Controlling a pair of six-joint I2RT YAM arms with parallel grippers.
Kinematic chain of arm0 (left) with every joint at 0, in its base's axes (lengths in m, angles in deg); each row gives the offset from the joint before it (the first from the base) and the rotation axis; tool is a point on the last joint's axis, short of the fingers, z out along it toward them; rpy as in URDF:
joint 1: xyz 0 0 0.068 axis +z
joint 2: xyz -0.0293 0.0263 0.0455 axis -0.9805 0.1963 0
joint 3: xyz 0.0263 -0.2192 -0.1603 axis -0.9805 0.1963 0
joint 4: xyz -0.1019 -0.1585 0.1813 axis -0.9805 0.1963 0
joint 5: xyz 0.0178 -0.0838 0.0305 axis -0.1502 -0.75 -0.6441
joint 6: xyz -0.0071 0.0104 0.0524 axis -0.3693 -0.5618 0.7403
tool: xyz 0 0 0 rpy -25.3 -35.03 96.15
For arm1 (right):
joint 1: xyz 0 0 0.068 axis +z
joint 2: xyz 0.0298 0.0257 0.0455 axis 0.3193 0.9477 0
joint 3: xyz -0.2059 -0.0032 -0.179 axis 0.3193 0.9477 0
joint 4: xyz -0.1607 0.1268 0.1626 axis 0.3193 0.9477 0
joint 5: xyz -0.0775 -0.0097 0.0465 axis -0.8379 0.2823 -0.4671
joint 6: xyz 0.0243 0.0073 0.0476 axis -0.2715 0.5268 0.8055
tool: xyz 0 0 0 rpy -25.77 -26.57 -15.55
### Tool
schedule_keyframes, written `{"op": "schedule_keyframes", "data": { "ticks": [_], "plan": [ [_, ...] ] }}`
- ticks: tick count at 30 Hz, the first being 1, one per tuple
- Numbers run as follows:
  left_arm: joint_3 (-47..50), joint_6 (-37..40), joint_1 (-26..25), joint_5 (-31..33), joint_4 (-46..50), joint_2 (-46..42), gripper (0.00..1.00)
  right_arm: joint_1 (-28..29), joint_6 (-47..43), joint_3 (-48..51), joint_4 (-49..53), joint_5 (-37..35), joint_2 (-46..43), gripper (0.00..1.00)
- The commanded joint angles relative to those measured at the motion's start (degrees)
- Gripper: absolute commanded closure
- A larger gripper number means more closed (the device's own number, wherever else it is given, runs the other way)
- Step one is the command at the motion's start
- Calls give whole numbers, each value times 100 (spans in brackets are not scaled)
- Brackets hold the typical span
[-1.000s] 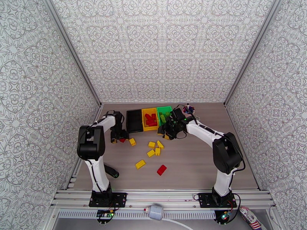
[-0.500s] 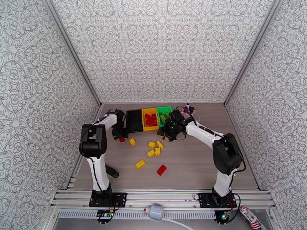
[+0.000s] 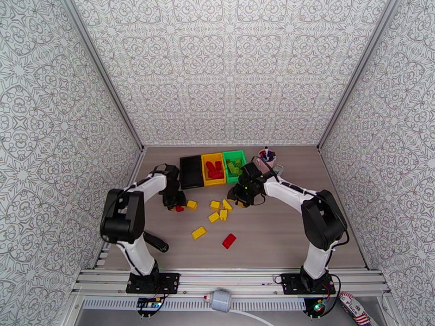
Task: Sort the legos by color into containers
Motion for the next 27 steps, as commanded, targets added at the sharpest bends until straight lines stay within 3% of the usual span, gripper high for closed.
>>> {"op": "schedule_keyframes", "data": {
  "ticks": [1, 9, 17, 19, 23, 27],
  "plan": [
    [135, -518, -130, -307, -215, -574, 67, 67, -28, 274, 125, -214, -323, 51],
    [-596, -936, -701, -863, -419, -643, 65, 61, -10, 972, 134, -419, -854, 51],
    [-2763, -1171, -895, -1194, -367, 612, 62, 58, 116, 1550, 152, -601, -1517, 51],
    [-3549, -1149, -886, -1193, -154, 1074, 55, 59, 155, 1645, 168, -641, -1672, 51],
    [-5230, -1167, -784, -1040, 433, 2114, 26, 58, 198, 1775, 237, -711, -1924, 51],
    [-6342, -1250, -693, -960, 904, 2702, 22, 58, 199, 1827, 347, -768, -2109, 50]
  ]
}}
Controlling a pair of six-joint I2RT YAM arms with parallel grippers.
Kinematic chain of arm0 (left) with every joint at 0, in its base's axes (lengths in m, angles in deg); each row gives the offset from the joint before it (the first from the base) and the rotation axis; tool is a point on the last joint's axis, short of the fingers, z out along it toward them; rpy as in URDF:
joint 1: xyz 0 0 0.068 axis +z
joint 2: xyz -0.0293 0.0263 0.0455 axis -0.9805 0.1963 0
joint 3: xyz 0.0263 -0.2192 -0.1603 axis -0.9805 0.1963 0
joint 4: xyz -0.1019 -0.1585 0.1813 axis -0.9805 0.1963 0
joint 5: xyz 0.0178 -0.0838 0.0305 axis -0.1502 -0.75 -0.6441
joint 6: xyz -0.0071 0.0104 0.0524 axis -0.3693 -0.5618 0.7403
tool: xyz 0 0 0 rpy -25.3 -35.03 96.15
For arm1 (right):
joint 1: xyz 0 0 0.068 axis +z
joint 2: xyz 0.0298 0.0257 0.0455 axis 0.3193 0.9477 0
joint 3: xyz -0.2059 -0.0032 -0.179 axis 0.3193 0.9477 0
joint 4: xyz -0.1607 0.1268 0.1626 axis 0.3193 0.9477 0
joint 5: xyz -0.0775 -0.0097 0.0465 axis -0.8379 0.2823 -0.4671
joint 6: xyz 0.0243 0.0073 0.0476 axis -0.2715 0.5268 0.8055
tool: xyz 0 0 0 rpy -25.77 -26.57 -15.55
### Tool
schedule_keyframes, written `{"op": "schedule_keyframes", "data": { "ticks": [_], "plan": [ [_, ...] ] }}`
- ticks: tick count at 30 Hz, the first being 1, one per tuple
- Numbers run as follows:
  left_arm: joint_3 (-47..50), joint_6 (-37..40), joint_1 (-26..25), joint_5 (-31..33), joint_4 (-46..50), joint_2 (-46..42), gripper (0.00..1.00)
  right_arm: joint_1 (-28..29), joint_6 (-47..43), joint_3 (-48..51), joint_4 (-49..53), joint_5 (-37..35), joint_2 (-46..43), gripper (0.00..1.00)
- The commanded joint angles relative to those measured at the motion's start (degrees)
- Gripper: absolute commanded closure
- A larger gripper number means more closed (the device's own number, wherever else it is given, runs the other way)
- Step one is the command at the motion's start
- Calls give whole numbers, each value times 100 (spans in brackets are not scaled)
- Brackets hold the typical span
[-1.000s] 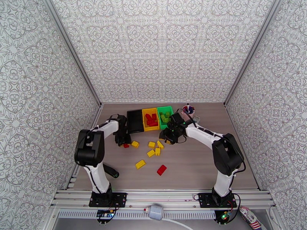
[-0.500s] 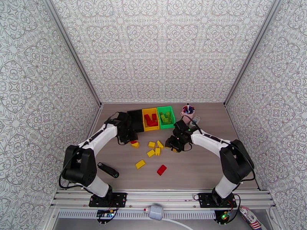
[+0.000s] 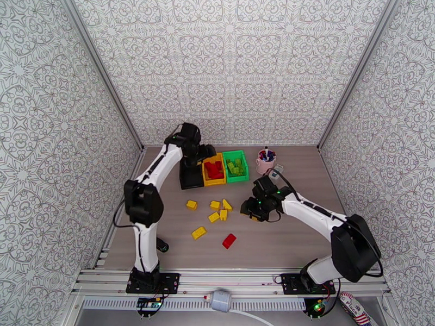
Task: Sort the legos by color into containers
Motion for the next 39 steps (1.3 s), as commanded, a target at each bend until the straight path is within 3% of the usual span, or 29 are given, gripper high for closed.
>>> {"op": "schedule_keyframes", "data": {
  "ticks": [1, 7, 15, 20, 24, 31, 39],
  "plan": [
    [-531, -48, 96, 50, 642, 189, 22, 61, 58, 150, 221, -202, -246, 50],
    [452, 330, -124, 154, 412, -570, 21, 63, 182, 439, 186, -278, -500, 48],
    [3516, 433, -712, 559, -349, -2474, 19, 66, 269, 858, 181, -252, -616, 46],
    [5255, 494, -1578, 928, -662, -3655, 18, 69, 325, 1189, 218, -140, -693, 45],
    [6156, 578, -2612, 1215, -699, -4235, 15, 66, 334, 1558, 340, -109, -897, 41],
    [6676, 543, -3914, 1460, -899, -4004, 15, 75, 416, 2163, 680, -128, -1597, 38],
    [6213, 717, -4418, 1657, -1059, -2912, 17, 75, 658, 2517, 1021, -207, -2464, 37]
  ]
}}
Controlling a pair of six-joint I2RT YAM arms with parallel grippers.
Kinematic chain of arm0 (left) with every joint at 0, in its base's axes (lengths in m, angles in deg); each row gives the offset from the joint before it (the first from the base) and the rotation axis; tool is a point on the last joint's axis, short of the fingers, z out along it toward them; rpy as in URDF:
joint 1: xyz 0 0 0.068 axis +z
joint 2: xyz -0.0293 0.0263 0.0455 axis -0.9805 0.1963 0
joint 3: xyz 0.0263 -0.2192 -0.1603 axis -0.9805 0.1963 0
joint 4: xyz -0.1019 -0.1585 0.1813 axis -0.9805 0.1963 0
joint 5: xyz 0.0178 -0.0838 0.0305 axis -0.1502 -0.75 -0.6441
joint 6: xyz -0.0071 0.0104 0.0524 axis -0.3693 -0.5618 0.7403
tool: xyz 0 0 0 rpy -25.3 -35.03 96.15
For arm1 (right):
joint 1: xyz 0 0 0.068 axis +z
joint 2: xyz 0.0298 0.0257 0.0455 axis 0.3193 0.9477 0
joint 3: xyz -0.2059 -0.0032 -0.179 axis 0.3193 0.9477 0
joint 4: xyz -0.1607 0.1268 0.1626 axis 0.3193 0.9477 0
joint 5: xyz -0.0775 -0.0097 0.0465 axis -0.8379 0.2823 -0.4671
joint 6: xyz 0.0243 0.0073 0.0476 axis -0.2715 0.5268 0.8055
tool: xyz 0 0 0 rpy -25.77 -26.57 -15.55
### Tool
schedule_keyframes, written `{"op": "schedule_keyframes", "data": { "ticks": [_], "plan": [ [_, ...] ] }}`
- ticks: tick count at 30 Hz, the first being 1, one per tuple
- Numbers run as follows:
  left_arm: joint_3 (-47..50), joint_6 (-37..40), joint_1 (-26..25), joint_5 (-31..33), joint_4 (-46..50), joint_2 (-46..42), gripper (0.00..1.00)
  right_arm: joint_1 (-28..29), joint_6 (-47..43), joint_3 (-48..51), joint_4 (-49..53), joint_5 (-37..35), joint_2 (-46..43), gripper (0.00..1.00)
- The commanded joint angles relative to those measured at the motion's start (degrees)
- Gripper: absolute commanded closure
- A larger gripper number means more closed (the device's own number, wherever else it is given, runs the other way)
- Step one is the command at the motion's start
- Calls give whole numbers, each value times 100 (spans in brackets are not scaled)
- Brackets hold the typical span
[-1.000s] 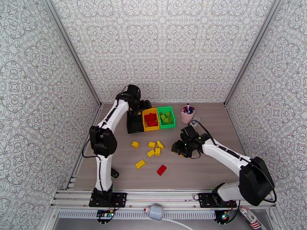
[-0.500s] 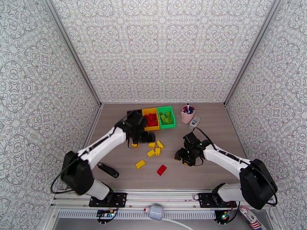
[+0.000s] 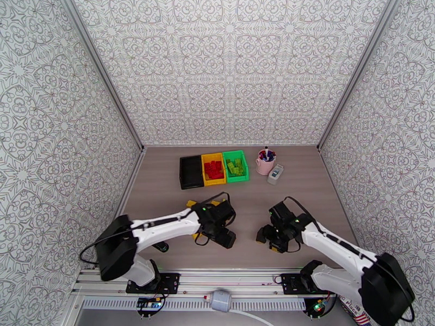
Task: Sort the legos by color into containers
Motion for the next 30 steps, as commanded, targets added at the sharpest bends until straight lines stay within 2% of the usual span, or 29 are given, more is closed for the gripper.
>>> {"op": "schedule_keyframes", "data": {
  "ticks": [1, 8, 16, 22, 26, 30],
  "plan": [
    [-426, 218, -202, 311, -119, 405, 19, 53, 147, 130, 284, -70, -263, 37],
    [-768, 208, -313, 399, -69, 1110, 30, 53, 506, 356, 517, -115, -813, 37],
    [-882, 238, -320, 369, -17, 1254, 42, 54, 674, 566, 608, -135, -1213, 37],
    [-1007, 291, -313, 331, 131, 1219, 62, 53, 690, 577, 452, -101, -1154, 38],
    [-1170, 303, -143, 309, 284, 1021, 66, 53, 606, 423, 154, -26, -886, 38],
    [-1330, 242, 343, 73, 265, 722, 67, 53, 364, 54, -185, 31, -317, 38]
  ]
}}
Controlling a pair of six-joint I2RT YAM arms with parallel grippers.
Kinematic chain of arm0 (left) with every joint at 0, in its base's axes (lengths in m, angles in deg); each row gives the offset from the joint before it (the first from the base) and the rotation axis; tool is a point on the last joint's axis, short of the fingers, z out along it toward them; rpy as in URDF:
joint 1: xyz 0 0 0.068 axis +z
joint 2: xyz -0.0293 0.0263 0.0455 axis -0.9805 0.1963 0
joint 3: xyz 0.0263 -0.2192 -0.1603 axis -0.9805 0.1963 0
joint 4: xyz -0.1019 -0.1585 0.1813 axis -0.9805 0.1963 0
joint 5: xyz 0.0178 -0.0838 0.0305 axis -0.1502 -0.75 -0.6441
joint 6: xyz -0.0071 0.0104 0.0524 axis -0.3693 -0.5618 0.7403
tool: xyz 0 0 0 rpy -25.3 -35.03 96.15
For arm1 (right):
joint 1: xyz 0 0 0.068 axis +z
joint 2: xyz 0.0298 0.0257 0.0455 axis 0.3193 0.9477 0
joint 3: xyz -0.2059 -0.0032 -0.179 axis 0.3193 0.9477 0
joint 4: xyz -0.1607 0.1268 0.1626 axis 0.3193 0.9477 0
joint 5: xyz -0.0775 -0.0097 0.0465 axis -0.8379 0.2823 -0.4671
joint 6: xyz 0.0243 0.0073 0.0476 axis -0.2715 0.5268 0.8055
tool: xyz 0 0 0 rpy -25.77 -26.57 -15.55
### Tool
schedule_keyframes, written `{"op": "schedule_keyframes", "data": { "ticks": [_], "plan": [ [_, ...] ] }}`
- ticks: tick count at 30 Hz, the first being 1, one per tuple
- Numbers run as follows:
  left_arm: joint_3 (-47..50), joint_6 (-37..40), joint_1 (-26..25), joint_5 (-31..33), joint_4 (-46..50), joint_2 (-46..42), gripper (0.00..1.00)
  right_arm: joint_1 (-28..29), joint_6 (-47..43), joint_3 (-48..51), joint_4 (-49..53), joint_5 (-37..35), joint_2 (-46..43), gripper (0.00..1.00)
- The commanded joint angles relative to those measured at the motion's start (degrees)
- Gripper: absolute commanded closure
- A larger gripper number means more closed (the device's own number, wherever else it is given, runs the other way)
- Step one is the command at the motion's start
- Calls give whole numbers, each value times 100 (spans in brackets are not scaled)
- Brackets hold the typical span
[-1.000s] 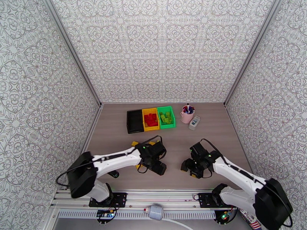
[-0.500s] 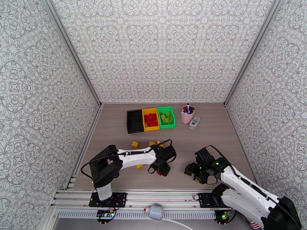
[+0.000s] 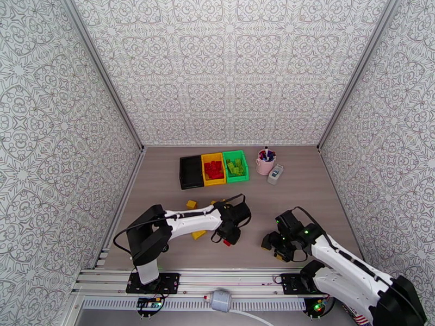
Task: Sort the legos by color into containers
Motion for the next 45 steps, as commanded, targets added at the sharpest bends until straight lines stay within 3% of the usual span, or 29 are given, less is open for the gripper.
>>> {"op": "schedule_keyframes", "data": {
  "ticks": [1, 9, 14, 18, 21, 24, 28, 36, 45],
  "plan": [
    [-320, -15, 485, -246, 117, -423, 67, 49, -241, -472, -454, 65, 400, 39],
    [-1234, 11, 1974, -732, 245, -464, 66, 49, -715, -1661, -795, 93, 1627, 40],
    [-2541, 28, 2871, -828, 508, 78, 64, 48, -825, -2458, -809, 66, 2215, 41],
    [-4156, 98, 3396, -768, 1039, 1064, 48, 49, -855, -2865, -844, 97, 2508, 41],
    [-5600, 91, 3614, -732, 1617, 1797, 30, 49, -905, -3045, -805, 137, 2638, 41],
    [-6321, 166, 3666, -806, 1903, 2051, 26, 49, -945, -3128, -714, 85, 2659, 41],
    [-5968, 230, 3667, -816, 1783, 1660, 25, 49, -930, -3042, -717, 40, 2607, 41],
    [-3730, 152, 3683, -682, 1027, 77, 18, 47, -1114, -3122, -589, 29, 2775, 41],
    [-1989, 10, 3941, -287, 1168, -1285, 18, 145, -1515, -3858, -241, 36, 3463, 43]
  ]
}}
